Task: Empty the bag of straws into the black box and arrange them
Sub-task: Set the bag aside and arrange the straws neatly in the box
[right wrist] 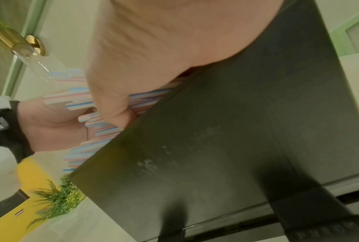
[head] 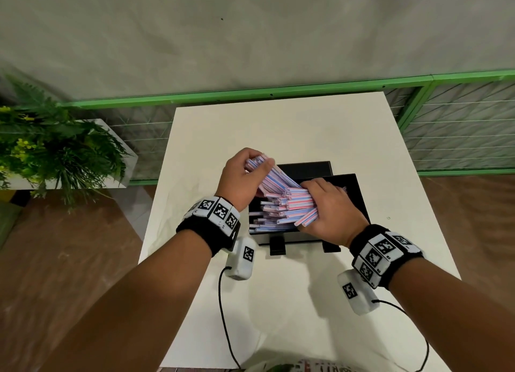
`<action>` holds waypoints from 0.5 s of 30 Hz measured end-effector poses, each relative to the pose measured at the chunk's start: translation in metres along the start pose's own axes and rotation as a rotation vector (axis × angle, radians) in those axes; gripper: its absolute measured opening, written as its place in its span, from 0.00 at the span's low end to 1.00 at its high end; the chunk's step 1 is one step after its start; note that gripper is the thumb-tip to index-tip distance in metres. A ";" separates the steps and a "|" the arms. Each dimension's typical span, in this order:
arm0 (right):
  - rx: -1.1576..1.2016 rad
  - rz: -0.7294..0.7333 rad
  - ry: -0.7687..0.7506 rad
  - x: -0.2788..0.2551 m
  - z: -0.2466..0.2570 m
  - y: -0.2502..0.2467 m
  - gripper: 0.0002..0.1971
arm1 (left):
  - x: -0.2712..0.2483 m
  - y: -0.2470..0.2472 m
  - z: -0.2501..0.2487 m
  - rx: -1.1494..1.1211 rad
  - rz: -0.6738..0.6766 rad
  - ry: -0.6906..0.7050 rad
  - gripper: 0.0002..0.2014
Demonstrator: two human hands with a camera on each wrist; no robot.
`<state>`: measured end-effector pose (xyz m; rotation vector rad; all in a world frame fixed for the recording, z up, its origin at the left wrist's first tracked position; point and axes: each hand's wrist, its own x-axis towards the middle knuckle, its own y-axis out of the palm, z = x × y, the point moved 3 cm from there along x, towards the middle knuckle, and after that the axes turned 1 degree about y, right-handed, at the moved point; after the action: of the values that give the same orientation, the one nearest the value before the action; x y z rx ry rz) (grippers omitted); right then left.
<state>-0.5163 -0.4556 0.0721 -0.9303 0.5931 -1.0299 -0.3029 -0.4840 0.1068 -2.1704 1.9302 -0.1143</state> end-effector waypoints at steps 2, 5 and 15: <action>-0.002 0.025 0.016 0.001 0.001 0.000 0.39 | -0.002 -0.001 0.005 -0.036 0.032 -0.099 0.07; -0.034 0.073 0.037 0.003 0.002 0.002 0.41 | -0.008 -0.002 0.011 -0.037 0.066 -0.162 0.08; 0.012 0.190 0.103 0.015 0.003 -0.005 0.32 | -0.011 -0.001 0.013 0.113 0.062 -0.097 0.11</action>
<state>-0.5096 -0.4689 0.0779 -0.7971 0.7456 -0.9132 -0.3002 -0.4711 0.0956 -2.0055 1.8878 -0.1026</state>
